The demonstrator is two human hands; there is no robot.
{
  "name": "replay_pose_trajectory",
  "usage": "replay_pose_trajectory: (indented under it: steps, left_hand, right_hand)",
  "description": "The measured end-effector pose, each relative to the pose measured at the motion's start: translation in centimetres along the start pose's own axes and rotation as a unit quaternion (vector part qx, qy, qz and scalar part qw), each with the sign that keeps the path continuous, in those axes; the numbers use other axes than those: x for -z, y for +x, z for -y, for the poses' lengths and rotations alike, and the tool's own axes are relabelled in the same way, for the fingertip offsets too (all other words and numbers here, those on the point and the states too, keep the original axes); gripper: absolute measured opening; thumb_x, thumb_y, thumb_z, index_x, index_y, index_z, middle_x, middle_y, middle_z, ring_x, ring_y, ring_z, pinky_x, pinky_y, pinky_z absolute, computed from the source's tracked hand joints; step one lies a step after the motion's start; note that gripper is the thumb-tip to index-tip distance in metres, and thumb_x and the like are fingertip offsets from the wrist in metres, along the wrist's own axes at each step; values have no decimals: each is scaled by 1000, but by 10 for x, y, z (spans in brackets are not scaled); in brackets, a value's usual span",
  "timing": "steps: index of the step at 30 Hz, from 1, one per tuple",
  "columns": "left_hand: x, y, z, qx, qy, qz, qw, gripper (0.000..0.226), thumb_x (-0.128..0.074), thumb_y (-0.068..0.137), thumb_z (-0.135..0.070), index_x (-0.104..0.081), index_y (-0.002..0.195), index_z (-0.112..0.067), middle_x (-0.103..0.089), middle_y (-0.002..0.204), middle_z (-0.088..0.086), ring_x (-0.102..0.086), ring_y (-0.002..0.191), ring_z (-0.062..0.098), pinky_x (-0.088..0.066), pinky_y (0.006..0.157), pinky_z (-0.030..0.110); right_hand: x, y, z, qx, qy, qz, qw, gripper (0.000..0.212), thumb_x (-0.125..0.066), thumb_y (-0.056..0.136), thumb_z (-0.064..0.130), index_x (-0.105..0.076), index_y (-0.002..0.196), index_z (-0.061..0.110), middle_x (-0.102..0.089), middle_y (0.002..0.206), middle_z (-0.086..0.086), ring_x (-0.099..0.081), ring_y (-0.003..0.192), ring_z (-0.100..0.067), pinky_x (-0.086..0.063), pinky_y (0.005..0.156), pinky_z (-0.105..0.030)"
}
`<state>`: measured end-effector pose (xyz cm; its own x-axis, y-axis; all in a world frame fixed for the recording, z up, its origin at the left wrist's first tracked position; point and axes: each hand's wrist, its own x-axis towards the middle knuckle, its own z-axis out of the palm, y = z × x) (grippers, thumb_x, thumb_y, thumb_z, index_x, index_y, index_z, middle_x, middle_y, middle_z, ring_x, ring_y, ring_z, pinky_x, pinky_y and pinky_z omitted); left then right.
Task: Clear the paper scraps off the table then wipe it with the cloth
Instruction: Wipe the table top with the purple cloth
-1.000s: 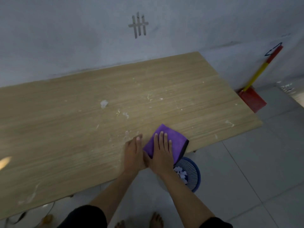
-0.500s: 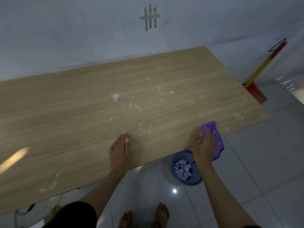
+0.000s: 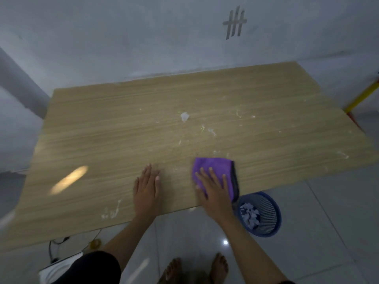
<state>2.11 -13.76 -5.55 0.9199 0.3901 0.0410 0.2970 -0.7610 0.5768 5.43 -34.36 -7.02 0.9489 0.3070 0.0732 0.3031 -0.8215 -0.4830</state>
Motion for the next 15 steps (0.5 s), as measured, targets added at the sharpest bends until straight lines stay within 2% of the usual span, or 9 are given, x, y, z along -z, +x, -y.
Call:
replay_pose_trajectory:
  steps: [3,5,7,10,13,15]
  left_hand:
    - [7,-2,20,5,86,-8,996,66,-5,88,-45,-39,138,-19,-25,153,1,-16,142,13,-3,115,34]
    - [9,-6,28,10,91,14,996,67,-1,85,-47,-28,142,-24,-19,155,2,-9,143,13,0,116,36]
    - [10,-7,32,15,68,35,997,65,1,85,-48,-22,143,-29,-15,156,-1,-5,143,11,3,116,36]
    - [12,-3,30,57,-14,30,998,52,-12,95,-42,-30,141,-28,-21,154,-3,-9,143,9,0,117,36]
    - [12,-3,31,59,-41,11,997,62,-4,90,-46,-30,141,-24,-26,153,-3,-11,142,6,-3,117,37]
    - [15,0,29,66,-54,13,996,59,-8,91,-43,-33,141,-22,-28,152,-3,-14,142,7,-3,117,35]
  right_hand:
    - [22,7,-23,-123,24,-33,992,53,-24,89,49,-42,136,29,-33,149,8,-17,142,-14,4,115,-45]
    - [33,17,-20,-168,55,-63,982,51,-27,90,46,-46,133,26,-40,146,2,-23,141,-20,-3,114,-54]
    - [33,25,3,-127,49,-68,988,49,-29,91,47,-52,128,26,-50,138,1,-33,136,-27,-12,112,-58]
    - [0,25,60,13,6,-41,999,38,-38,90,43,-60,115,25,-62,124,4,-47,127,-28,-20,108,-54]
    - [-42,5,107,138,-59,53,987,44,-41,84,39,-54,124,27,-53,136,5,-44,130,-21,-13,107,-48]
    - [-51,0,109,150,-84,81,982,50,-40,83,41,-43,133,30,-43,144,7,-35,136,-17,-7,109,-47]
